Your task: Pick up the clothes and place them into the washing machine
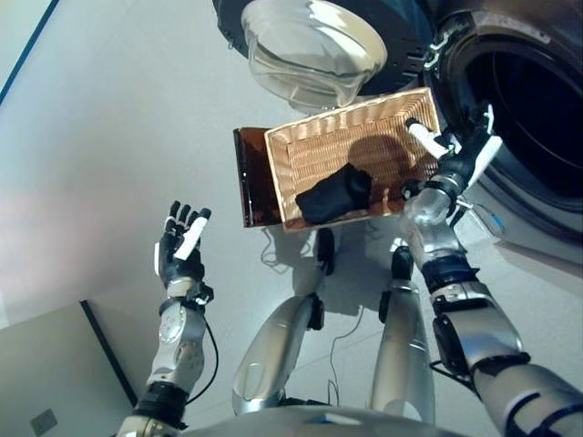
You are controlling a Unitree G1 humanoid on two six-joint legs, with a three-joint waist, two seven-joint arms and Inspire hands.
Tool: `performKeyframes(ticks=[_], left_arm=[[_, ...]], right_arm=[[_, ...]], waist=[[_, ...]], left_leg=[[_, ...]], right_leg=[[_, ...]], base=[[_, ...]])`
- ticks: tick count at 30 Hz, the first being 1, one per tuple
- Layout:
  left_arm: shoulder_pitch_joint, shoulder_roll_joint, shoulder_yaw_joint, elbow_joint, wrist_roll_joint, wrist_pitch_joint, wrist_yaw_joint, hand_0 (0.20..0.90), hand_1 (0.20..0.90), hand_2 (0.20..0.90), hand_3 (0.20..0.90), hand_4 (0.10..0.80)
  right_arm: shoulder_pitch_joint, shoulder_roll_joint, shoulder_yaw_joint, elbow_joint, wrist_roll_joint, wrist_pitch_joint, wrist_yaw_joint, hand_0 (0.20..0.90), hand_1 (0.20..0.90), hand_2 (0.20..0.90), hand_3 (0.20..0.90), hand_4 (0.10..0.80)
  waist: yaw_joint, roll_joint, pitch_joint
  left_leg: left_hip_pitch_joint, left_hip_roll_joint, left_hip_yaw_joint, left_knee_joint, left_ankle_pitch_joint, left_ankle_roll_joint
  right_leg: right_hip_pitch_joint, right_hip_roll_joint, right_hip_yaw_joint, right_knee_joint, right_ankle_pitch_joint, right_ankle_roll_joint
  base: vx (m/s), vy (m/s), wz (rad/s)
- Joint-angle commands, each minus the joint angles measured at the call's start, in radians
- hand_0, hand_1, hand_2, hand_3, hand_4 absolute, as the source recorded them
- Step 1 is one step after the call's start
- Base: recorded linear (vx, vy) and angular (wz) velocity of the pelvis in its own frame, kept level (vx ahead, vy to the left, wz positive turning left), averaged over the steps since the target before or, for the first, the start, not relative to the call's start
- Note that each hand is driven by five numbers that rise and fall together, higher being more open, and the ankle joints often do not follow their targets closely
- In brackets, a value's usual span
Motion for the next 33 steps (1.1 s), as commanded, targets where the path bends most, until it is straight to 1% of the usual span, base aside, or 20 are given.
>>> performKeyframes(ticks=[1, 2, 5, 6, 7, 8, 10, 11, 12, 13, 14, 15, 17, 33], left_arm=[[-0.006, 0.028, 0.074, -0.075, 0.045, -0.117, 0.012, 0.9, 0.9, 0.9, 0.9, 0.8], [-0.006, 0.035, 0.083, -0.076, 0.051, -0.118, -0.002, 0.9, 0.9, 0.9, 0.9, 0.8], [-0.006, 0.042, 0.09, -0.084, 0.056, -0.116, -0.012, 0.9, 0.9, 0.9, 0.9, 0.8], [-0.002, 0.048, 0.093, -0.091, 0.057, -0.113, -0.025, 0.9, 0.9, 0.9, 0.9, 0.8], [-0.003, 0.047, 0.094, -0.091, 0.057, -0.113, -0.025, 0.9, 0.9, 0.9, 0.9, 0.8], [-0.004, 0.049, 0.096, -0.094, 0.06, -0.111, -0.028, 0.9, 0.9, 0.9, 0.9, 0.8], [-0.006, 0.053, 0.099, -0.089, 0.068, -0.108, -0.04, 0.9, 0.9, 0.9, 0.9, 0.8], [-0.01, 0.054, 0.101, -0.085, 0.07, -0.108, -0.041, 0.9, 0.9, 0.9, 0.9, 0.8], [-0.01, 0.053, 0.101, -0.085, 0.07, -0.108, -0.041, 0.9, 0.9, 0.9, 0.9, 0.8], [-0.017, 0.052, 0.105, -0.083, 0.075, -0.106, -0.039, 0.9, 0.9, 0.9, 0.9, 0.8], [-0.017, 0.051, 0.106, -0.083, 0.075, -0.106, -0.039, 0.9, 0.9, 0.9, 0.9, 0.8], [-0.025, 0.05, 0.106, -0.08, 0.079, -0.104, -0.036, 0.9, 0.9, 0.9, 0.9, 0.8], [-0.036, 0.046, 0.104, -0.073, 0.085, -0.105, -0.033, 0.9, 0.9, 0.9, 0.9, 0.8], [-0.079, 0.023, 0.099, -0.056, 0.094, -0.114, -0.009, 0.9, 0.9, 0.9, 0.9, 0.8]], right_arm=[[-0.041, -0.075, 0.037, -0.084, -0.202, -0.004, 0.024, 0.9, 0.9, 0.9, 0.9, 0.8], [-0.07, -0.13, 0.103, -0.054, -0.319, 0.047, 0.071, 0.9, 0.9, 0.9, 0.9, 0.8], [-0.118, -0.171, 0.152, -0.023, -0.402, 0.083, 0.104, 0.9, 0.9, 0.9, 0.9, 0.8], [-0.16, -0.21, 0.212, 0.009, -0.502, 0.12, 0.133, 0.9, 0.9, 0.9, 0.9, 0.8], [-0.163, -0.21, 0.213, 0.01, -0.502, 0.12, 0.133, 0.9, 0.9, 0.9, 0.9, 0.8], [-0.179, -0.221, 0.241, 0.033, -0.548, 0.133, 0.143, 0.9, 0.9, 0.9, 0.9, 0.8], [-0.228, -0.251, 0.328, 0.08, -0.676, 0.163, 0.188, 0.9, 0.9, 0.9, 0.9, 0.8], [-0.245, -0.255, 0.352, 0.087, -0.703, 0.17, 0.2, 0.9, 0.9, 0.9, 0.9, 0.8], [-0.248, -0.255, 0.354, 0.089, -0.704, 0.17, 0.2, 0.9, 0.9, 0.9, 0.9, 0.8], [-0.265, -0.259, 0.394, 0.091, -0.763, 0.178, 0.232, 0.9, 0.9, 0.9, 0.9, 0.8], [-0.267, -0.259, 0.396, 0.092, -0.764, 0.177, 0.232, 0.9, 0.9, 0.9, 0.9, 0.8], [-0.283, -0.259, 0.427, 0.101, -0.811, 0.187, 0.25, 0.9, 0.9, 0.9, 0.9, 0.8], [-0.292, -0.247, 0.461, 0.131, -0.851, 0.192, 0.264, 0.9, 0.9, 0.9, 0.9, 0.8], [-0.353, -0.16, 0.643, 0.199, -1.059, 0.201, 0.339, 0.9, 0.9, 0.9, 0.9, 0.8]], waist=[[0.037, 0.011, -0.033], [0.038, 0.005, -0.031], [0.044, 0.002, -0.03], [0.047, -0.003, -0.023], [0.048, -0.002, -0.024], [0.049, -0.002, -0.021], [0.055, -0.006, -0.011], [0.06, -0.007, -0.012], [0.059, -0.006, -0.012], [0.063, -0.009, -0.006], [0.061, -0.009, -0.005], [0.062, -0.013, 0.002], [0.066, -0.015, 0.006], [0.069, -0.033, 0.051]], left_leg=[[-0.003, -0.012, 0.065, 0.069, -0.114, -0.076], [-0.001, -0.013, 0.061, 0.069, -0.116, -0.078], [-0.007, -0.01, 0.059, 0.069, -0.111, -0.08], [-0.003, -0.012, 0.055, 0.068, -0.111, -0.082], [-0.007, -0.01, 0.056, 0.067, -0.109, -0.082], [-0.007, -0.009, 0.054, 0.065, -0.107, -0.083], [-0.002, -0.012, 0.049, 0.056, -0.102, -0.087], [-0.006, -0.009, 0.049, 0.052, -0.097, -0.089], [-0.006, -0.009, 0.049, 0.051, -0.096, -0.089], [-0.003, -0.01, 0.045, 0.044, -0.092, -0.091], [-0.003, -0.01, 0.044, 0.043, -0.091, -0.091], [0.0, -0.008, 0.041, 0.037, -0.088, -0.092], [0.001, -0.008, 0.037, 0.032, -0.084, -0.093], [0.007, -0.007, 0.023, 0.014, -0.068, -0.101]], right_leg=[[0.027, 0.054, 0.033, -0.124, 0.05, -0.045], [0.028, 0.051, 0.029, -0.121, 0.046, -0.044], [0.024, 0.054, 0.029, -0.124, 0.052, -0.044], [0.028, 0.052, 0.024, -0.121, 0.048, -0.043], [0.025, 0.054, 0.025, -0.124, 0.054, -0.043], [0.025, 0.054, 0.024, -0.125, 0.055, -0.042], [0.028, 0.053, 0.018, -0.122, 0.051, -0.04], [0.026, 0.055, 0.017, -0.127, 0.058, -0.039], [0.026, 0.055, 0.017, -0.128, 0.058, -0.039], [0.029, 0.054, 0.013, -0.132, 0.059, -0.038], [0.03, 0.054, 0.013, -0.132, 0.059, -0.038], [0.03, 0.054, 0.01, -0.132, 0.06, -0.038], [0.03, 0.053, 0.006, -0.132, 0.059, -0.038], [0.023, 0.052, -0.012, -0.122, 0.056, -0.04]], base=[[0.0, 0.0, 0.0], [0.0, 0.0, 0.0], [-0.001, -0.009, 0.03], [0.0, 0.0, 0.0], [0.0, 0.0, 0.0], [0.0, 0.0, 0.0], [0.001, -0.006, -0.02], [0.003, -0.008, -0.03], [-0.005, -0.013, -0.03], [0.0, 0.0, 0.0], [0.0, 0.0, 0.0], [0.0, 0.0, 0.0], [0.002, -0.016, 0.08], [0.001, -0.004, 0.03]])
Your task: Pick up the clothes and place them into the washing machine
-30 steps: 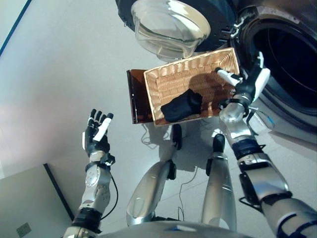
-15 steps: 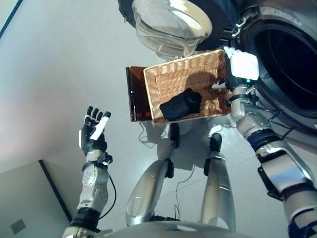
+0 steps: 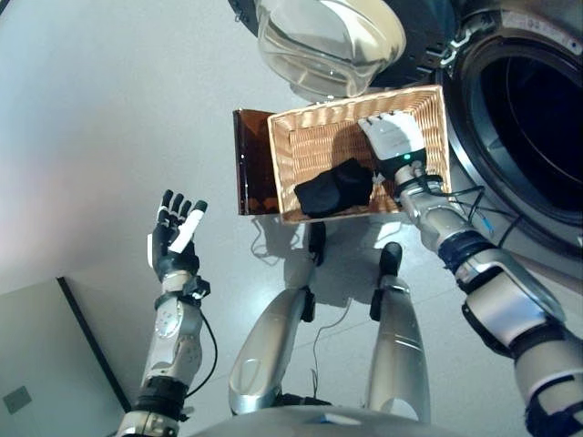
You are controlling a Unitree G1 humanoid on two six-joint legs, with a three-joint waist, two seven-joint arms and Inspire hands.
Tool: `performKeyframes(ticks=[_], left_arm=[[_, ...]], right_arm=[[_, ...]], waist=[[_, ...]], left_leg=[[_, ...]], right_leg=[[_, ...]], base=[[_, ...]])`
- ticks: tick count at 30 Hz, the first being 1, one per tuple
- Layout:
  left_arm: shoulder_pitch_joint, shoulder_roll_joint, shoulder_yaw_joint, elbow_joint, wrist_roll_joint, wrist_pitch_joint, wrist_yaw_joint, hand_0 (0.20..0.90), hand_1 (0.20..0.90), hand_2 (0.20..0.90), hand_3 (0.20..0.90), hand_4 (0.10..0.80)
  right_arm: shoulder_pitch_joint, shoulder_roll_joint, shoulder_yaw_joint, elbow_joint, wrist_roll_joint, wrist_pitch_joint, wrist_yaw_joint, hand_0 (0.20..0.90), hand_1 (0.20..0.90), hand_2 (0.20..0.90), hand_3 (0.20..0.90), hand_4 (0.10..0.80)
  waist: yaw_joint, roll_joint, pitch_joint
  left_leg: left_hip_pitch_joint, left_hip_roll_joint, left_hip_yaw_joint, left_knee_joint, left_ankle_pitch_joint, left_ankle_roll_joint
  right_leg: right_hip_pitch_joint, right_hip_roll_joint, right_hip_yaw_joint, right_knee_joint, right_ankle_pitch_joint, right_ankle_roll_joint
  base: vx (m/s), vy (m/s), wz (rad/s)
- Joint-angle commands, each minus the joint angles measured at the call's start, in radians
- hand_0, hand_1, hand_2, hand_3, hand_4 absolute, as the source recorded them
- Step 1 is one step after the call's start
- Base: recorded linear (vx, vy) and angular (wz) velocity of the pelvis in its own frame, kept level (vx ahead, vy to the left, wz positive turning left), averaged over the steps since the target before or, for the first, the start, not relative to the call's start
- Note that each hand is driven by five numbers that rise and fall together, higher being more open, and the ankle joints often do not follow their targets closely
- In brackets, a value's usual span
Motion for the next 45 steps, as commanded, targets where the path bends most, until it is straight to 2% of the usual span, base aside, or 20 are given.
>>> performKeyframes(ticks=[1, 11, 21, 45], left_arm=[[-0.055, 0.041, 0.054, -0.062, 0.032, -0.101, 0.02, 0.9, 0.9, 0.9, 0.9, 0.8], [-0.062, 0.042, 0.052, -0.056, 0.037, -0.107, 0.025, 0.9, 0.9, 0.9, 0.9, 0.8], [-0.065, 0.039, 0.049, -0.056, 0.033, -0.109, 0.018, 0.9, 0.9, 0.9, 0.9, 0.8], [-0.057, 0.046, 0.043, -0.095, 0.042, -0.116, 0.039, 0.9, 0.9, 0.9, 0.9, 0.8]], right_arm=[[-0.147, 0.01, 0.049, -0.017, -0.075, -0.004, -0.015, 0.9, 0.9, 0.9, 0.9, 0.8], [-0.172, 0.031, 0.15, 0.029, -0.166, -0.014, 0.022, 0.9, 0.9, 0.9, 0.9, 0.8], [-0.162, 0.015, 0.226, 0.055, -0.198, -0.05, 0.058, 0.9, 0.9, 0.9, 0.9, 0.8], [-0.197, 0.076, 0.244, 0.102, -0.168, -0.047, 0.06, 0.9, 0.9, 0.9, 0.9, 0.8]], waist=[[0.04, 0.01, 0.019], [0.042, 0.001, 0.038], [0.047, -0.007, 0.053], [0.076, -0.006, 0.053]], left_leg=[[0.025, -0.032, 0.067, 0.014, -0.083, -0.103], [0.022, -0.03, 0.055, 0.01, -0.078, -0.106], [0.017, -0.03, 0.043, 0.006, -0.072, -0.11], [-0.035, -0.033, 0.005, -0.005, -0.055, -0.112]], right_leg=[[0.01, 0.034, 0.038, -0.095, 0.045, -0.028], [0.007, 0.033, 0.028, -0.088, 0.041, -0.029], [0.003, 0.028, 0.013, -0.083, 0.035, -0.028], [-0.046, 0.019, -0.014, -0.061, 0.024, -0.029]], base=[[0.0, 0.0, 0.0], [0.0, 0.0, 0.0], [0.004, -0.001, 0.01], [0.006, -0.002, 0.04]])
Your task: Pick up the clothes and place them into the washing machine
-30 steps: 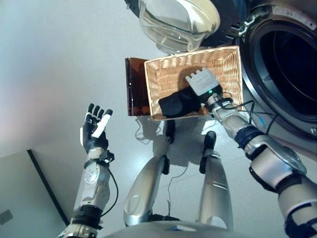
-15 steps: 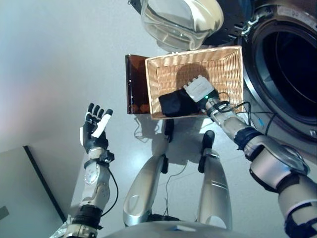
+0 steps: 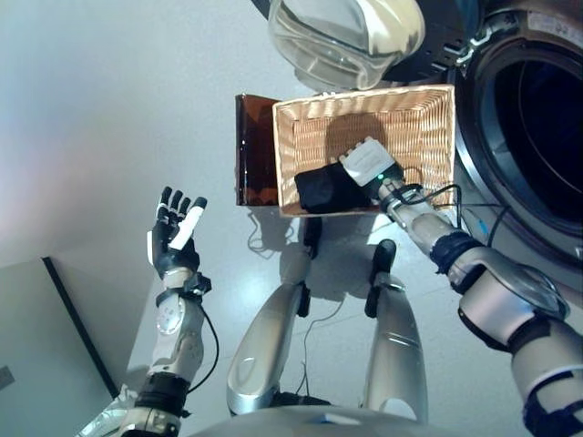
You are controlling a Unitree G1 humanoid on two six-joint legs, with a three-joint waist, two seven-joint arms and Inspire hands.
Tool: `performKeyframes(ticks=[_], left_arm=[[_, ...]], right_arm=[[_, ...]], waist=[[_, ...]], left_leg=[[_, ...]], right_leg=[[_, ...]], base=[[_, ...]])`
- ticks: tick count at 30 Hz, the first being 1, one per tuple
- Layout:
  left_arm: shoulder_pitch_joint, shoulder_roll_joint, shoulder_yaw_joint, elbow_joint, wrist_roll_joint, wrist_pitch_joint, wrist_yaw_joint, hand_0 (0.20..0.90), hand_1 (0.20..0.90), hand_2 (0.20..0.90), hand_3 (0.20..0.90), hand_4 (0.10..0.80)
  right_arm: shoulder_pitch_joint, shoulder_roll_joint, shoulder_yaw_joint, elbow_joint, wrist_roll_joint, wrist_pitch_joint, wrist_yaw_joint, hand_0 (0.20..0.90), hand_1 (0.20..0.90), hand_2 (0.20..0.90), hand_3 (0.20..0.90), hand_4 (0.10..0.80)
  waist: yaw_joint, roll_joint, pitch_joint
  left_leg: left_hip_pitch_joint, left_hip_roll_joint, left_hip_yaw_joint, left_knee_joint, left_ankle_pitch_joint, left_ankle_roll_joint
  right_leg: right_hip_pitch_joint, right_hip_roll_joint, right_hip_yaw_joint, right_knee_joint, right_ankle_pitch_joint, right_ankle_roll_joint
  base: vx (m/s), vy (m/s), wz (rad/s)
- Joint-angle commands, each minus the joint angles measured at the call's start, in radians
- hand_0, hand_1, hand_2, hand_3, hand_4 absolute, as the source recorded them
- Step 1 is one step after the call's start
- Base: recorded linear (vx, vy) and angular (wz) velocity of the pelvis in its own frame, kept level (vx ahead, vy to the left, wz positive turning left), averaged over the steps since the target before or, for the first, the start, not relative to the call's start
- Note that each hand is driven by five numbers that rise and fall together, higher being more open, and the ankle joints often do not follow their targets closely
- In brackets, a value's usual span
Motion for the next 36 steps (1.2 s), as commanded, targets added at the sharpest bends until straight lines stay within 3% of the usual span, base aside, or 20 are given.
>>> performKeyframes(ticks=[1, 12, 14, 15, 36], left_arm=[[-0.039, 0.053, 0.044, -0.092, 0.033, -0.11, 0.018, 0.9, 0.9, 0.9, 0.9, 0.8], [-0.027, 0.077, 0.053, -0.127, 0.041, -0.113, 0.019, 0.9, 0.9, 0.9, 0.9, 0.8], [-0.027, 0.075, 0.053, -0.129, 0.041, -0.113, 0.021, 0.9, 0.9, 0.9, 0.9, 0.8], [-0.027, 0.077, 0.053, -0.128, 0.043, -0.112, 0.023, 0.9, 0.9, 0.9, 0.9, 0.8], [-0.04, 0.071, 0.049, -0.116, 0.044, -0.109, 0.019, 0.9, 0.9, 0.9, 0.9, 0.8]], right_arm=[[-0.149, 0.055, 0.031, 0.032, -0.005, -0.016, -0.027, 0.9, 0.9, 0.9, 0.9, 0.8], [-0.219, 0.057, 0.042, 0.107, 0.014, 0.002, -0.029, 0.9, 0.9, 0.9, 0.9, 0.8], [-0.226, 0.054, 0.03, 0.122, 0.024, 0.011, -0.034, 0.469, 0.469, 0.469, 0.469, 0.492], [-0.227, 0.051, 0.029, 0.125, 0.025, 0.013, -0.037, 0.2, 0.2, 0.2, 0.2, 0.3], [-0.24, 0.027, -0.033, 0.156, 0.034, 0.075, -0.086, 0.2, 0.2, 0.2, 0.2, 0.3]], waist=[[0.059, 0.014, 0.039], [0.094, 0.021, 0.039], [0.096, 0.022, 0.039], [0.094, 0.021, 0.039], [0.086, 0.02, 0.039]], left_leg=[[0.001, -0.043, 0.062, 0.002, -0.066, -0.095], [-0.063, -0.05, 0.035, 0.021, -0.061, -0.094], [-0.075, -0.052, 0.031, 0.024, -0.059, -0.094], [-0.075, -0.056, 0.029, 0.024, -0.061, -0.094], [-0.063, -0.061, 0.042, 0.043, -0.068, -0.087]], right_leg=[[-0.027, 0.016, 0.037, -0.069, 0.034, -0.009], [-0.074, 0.002, 0.008, -0.049, 0.027, -0.008], [-0.084, -0.001, 0.005, -0.044, 0.026, -0.008], [-0.085, -0.005, 0.003, -0.037, 0.018, -0.007], [-0.064, -0.001, 0.02, -0.056, 0.036, -0.008]], base=[[-0.008, -0.007, 0.05], [-0.011, 0.001, 0.09], [-0.005, 0.014, 0.08], [-0.012, 0.017, 0.12], [-0.007, 0.014, 0.03]])
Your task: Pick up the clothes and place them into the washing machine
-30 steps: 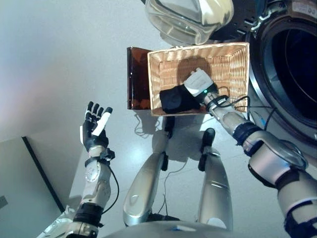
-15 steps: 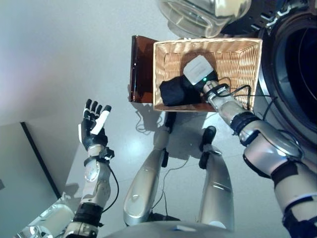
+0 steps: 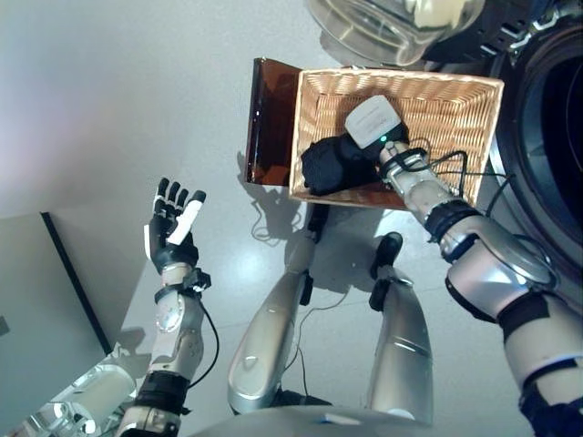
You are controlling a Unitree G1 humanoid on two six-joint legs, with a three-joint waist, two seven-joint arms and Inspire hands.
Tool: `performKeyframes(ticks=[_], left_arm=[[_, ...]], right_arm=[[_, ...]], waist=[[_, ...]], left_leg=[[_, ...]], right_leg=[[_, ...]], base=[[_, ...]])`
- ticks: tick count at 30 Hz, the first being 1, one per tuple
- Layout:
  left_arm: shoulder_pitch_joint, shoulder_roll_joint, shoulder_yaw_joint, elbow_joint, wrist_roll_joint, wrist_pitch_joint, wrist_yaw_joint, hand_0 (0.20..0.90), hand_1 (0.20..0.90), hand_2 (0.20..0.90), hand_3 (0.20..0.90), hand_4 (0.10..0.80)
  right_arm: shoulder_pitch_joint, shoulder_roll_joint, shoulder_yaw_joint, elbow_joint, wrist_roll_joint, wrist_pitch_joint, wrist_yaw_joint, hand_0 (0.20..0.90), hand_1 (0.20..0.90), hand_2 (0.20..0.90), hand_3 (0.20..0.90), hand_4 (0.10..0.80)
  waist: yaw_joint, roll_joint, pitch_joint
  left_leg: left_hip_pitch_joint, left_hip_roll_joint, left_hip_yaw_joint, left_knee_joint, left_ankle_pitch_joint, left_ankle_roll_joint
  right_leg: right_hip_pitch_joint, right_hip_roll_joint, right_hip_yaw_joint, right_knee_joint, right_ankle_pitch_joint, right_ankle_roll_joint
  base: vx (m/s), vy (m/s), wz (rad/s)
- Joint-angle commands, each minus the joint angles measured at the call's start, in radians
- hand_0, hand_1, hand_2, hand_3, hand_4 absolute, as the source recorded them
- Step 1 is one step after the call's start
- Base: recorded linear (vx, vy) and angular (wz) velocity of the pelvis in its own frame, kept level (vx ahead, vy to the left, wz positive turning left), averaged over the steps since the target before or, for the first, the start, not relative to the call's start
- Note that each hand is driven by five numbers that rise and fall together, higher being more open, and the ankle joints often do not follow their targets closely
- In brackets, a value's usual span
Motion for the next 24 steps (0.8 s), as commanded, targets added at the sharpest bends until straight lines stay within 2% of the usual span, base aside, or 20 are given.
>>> performKeyframes(ticks=[1, 8, 17, 21, 23, 24], left_arm=[[-0.032, 0.069, 0.049, -0.08, 0.024, -0.095, 0.014, 0.9, 0.9, 0.9, 0.9, 0.8], [-0.037, 0.068, 0.049, -0.06, 0.027, -0.094, 0.023, 0.9, 0.9, 0.9, 0.9, 0.8], [-0.037, 0.058, 0.056, -0.03, 0.025, -0.09, 0.026, 0.9, 0.9, 0.9, 0.9, 0.8], [-0.03, 0.049, 0.052, -0.037, 0.024, -0.088, 0.029, 0.9, 0.9, 0.9, 0.9, 0.8], [-0.028, 0.049, 0.051, -0.031, 0.023, -0.087, 0.03, 0.9, 0.9, 0.9, 0.9, 0.8], [-0.022, 0.046, 0.045, -0.029, 0.025, -0.087, 0.033, 0.9, 0.9, 0.9, 0.9, 0.8]], right_arm=[[-0.076, -0.017, -0.016, 0.004, 0.028, 0.047, -0.035, 0.2, 0.2, 0.2, 0.2, 0.3], [-0.043, -0.044, -0.136, -0.063, 0.158, 0.046, -0.087, 0.2, 0.2, 0.2, 0.2, 0.3], [0.057, -0.113, -0.315, -0.263, 0.315, 0.02, -0.163, 0.2, 0.2, 0.2, 0.2, 0.3], [0.143, -0.09, -0.444, -0.336, 0.449, -0.014, -0.223, 0.2, 0.2, 0.2, 0.2, 0.3], [0.161, -0.082, -0.465, -0.35, 0.478, -0.022, -0.228, 0.2, 0.2, 0.2, 0.2, 0.3], [0.201, -0.052, -0.532, -0.371, 0.57, -0.051, -0.26, 0.2, 0.2, 0.2, 0.2, 0.3]], waist=[[0.028, 0.021, 0.039], [0.006, 0.012, 0.039], [-0.035, 0.008, 0.039], [-0.048, 0.012, 0.038], [-0.045, 0.014, 0.032], [-0.048, 0.02, 0.029]], left_leg=[[0.033, -0.069, 0.103, 0.013, -0.092, -0.057], [0.06, -0.067, 0.122, 0.03, -0.107, -0.053], [0.12, -0.07, 0.146, 0.036, -0.13, -0.046], [0.137, -0.071, 0.152, 0.042, -0.138, -0.043], [0.133, -0.068, 0.157, 0.047, -0.138, -0.042], [0.139, -0.07, 0.162, 0.055, -0.145, -0.039]], right_leg=[[0.021, 0.007, 0.085, -0.127, 0.063, 0.03], [0.055, 0.006, 0.097, -0.136, 0.07, 0.033], [0.117, 0.004, 0.117, -0.154, 0.071, 0.037], [0.139, 0.003, 0.123, -0.158, 0.07, 0.037], [0.136, 0.006, 0.127, -0.161, 0.077, 0.036], [0.141, 0.005, 0.131, -0.157, 0.074, 0.036]], base=[[0.0, 0.0, 0.0], [0.001, 0.002, -0.03], [0.012, 0.006, -0.06], [0.007, -0.004, -0.06], [0.01, 0.0, -0.09], [0.013, 0.0, -0.15]])
